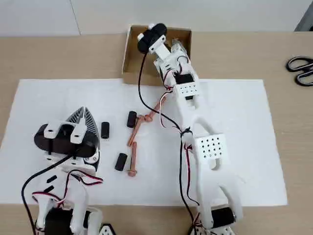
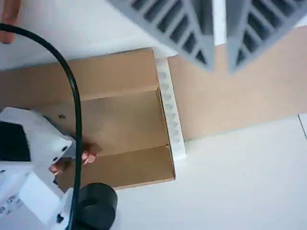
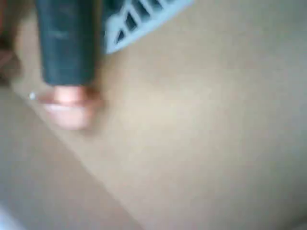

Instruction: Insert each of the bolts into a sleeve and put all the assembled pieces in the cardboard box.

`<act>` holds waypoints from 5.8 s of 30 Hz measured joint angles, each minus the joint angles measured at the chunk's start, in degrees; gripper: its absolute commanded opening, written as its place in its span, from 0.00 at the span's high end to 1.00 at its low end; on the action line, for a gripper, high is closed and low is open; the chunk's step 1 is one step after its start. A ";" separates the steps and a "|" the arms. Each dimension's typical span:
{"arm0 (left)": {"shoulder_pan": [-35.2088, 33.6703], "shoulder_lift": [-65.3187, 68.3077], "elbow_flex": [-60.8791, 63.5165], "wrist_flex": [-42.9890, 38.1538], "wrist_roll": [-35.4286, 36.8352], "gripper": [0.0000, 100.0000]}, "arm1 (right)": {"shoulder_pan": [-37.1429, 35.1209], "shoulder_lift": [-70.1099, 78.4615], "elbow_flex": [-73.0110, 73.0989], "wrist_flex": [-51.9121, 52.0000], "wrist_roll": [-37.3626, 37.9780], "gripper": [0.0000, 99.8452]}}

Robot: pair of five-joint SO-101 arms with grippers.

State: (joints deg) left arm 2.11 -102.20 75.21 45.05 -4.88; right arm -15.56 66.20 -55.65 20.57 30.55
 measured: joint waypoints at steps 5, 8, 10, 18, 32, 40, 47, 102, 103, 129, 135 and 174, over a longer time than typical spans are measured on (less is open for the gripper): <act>0.00 0.00 0.00 0.00 0.00 0.99 | -0.18 0.00 -10.29 8.53 0.00 0.87; 0.00 0.00 0.00 0.00 0.00 0.99 | -0.18 0.09 -19.87 19.78 0.00 0.88; 0.00 0.00 0.00 0.00 0.00 0.99 | -0.09 0.35 -27.43 28.04 0.00 0.88; 0.00 0.00 0.00 0.00 0.00 0.99 | 0.00 0.26 -38.07 57.05 0.00 0.88; 0.00 0.00 0.00 0.00 0.00 0.99 | -2.81 -15.91 -38.51 76.22 -3.78 0.88; 0.00 0.00 0.00 0.00 0.00 0.99 | -3.25 -25.93 -34.29 76.31 -5.36 0.88; 0.00 0.00 0.00 0.00 0.00 0.99 | -3.25 -39.56 -29.10 76.48 -5.36 0.88; -45.98 -0.09 2.55 4.40 0.00 0.99 | -25.14 -61.80 65.49 17.76 -49.41 0.87; -48.53 -0.09 2.99 4.40 0.00 0.99 | -25.49 -59.78 64.70 17.67 -51.16 0.87; -60.84 0.00 7.65 4.40 0.00 0.99 | -32.00 -25.58 16.26 56.53 -79.30 0.87; -60.84 0.00 7.65 4.40 0.00 0.99 | -31.91 -25.23 16.26 55.91 -74.37 0.87; -58.73 0.00 7.65 4.40 0.00 0.99 | -33.76 -15.82 11.25 58.64 -71.21 1.00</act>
State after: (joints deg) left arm -56.62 -102.20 82.86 49.45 -4.88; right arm -49.32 50.37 -44.40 79.21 -40.66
